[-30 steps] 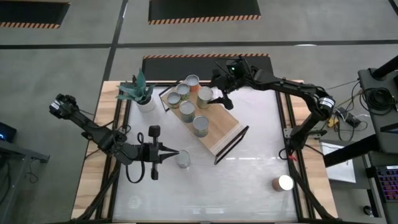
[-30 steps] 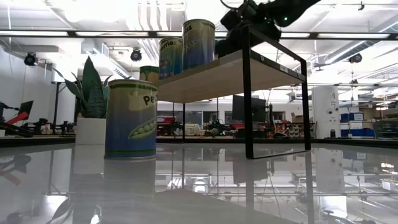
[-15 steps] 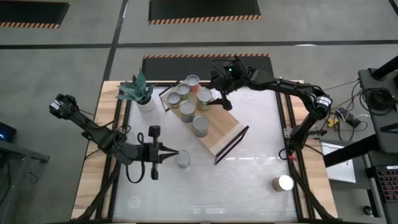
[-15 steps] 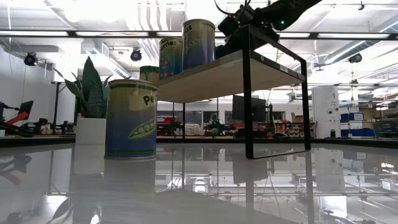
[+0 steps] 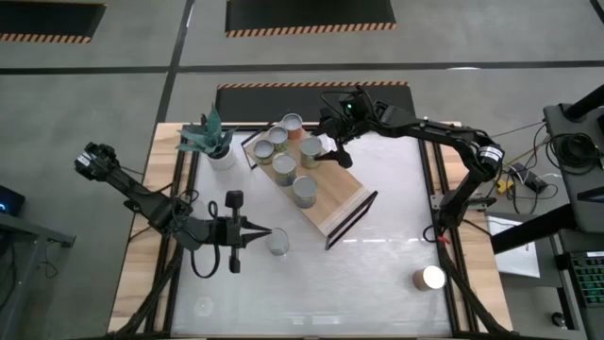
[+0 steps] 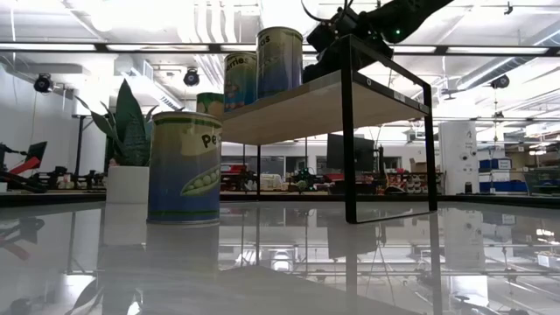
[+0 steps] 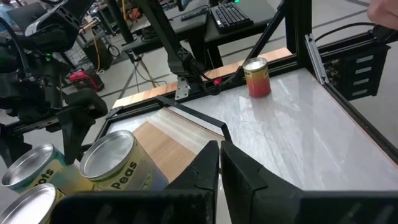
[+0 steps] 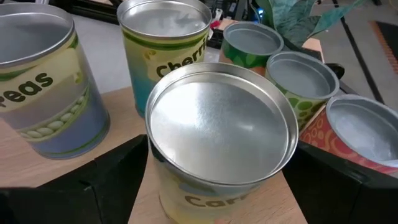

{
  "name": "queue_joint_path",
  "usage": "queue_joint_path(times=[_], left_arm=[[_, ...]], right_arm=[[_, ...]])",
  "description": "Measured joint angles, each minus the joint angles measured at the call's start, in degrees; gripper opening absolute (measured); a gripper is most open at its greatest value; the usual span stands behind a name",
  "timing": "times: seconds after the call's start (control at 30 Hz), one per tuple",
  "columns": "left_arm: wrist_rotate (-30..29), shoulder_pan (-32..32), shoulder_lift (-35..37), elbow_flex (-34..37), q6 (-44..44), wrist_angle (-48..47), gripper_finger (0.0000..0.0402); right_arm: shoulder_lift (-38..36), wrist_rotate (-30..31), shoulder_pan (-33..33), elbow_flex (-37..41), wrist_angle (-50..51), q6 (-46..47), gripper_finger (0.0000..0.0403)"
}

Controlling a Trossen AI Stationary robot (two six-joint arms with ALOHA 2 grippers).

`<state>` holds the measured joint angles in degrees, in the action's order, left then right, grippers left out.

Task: Pick and place cans onto a shelf
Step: Put the canned carrots on the shelf

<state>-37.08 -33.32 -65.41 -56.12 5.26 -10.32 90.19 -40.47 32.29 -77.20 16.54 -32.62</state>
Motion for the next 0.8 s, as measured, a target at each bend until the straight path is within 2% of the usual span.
queue_joint_path(times=[0.23,0.53,0.8], left_arm=[[0.0,0.0,0.0,0.0,-0.2,0.0,0.0000],[0.0,0.0,0.0,0.0,-0.5,0.0,0.0000],[0.1,0.0,0.0,0.0,-10.3,-7.6,0.0000]], right_arm=[[-0.9,0.1,0.0,-1.9,3.3,0.0,0.0340],[-0.9,0.0,0.0,-8.6,13.7,2.2,0.0340],[-3.0,0.4,-1.9,-16.5,22.8,8.9,0.0327]])
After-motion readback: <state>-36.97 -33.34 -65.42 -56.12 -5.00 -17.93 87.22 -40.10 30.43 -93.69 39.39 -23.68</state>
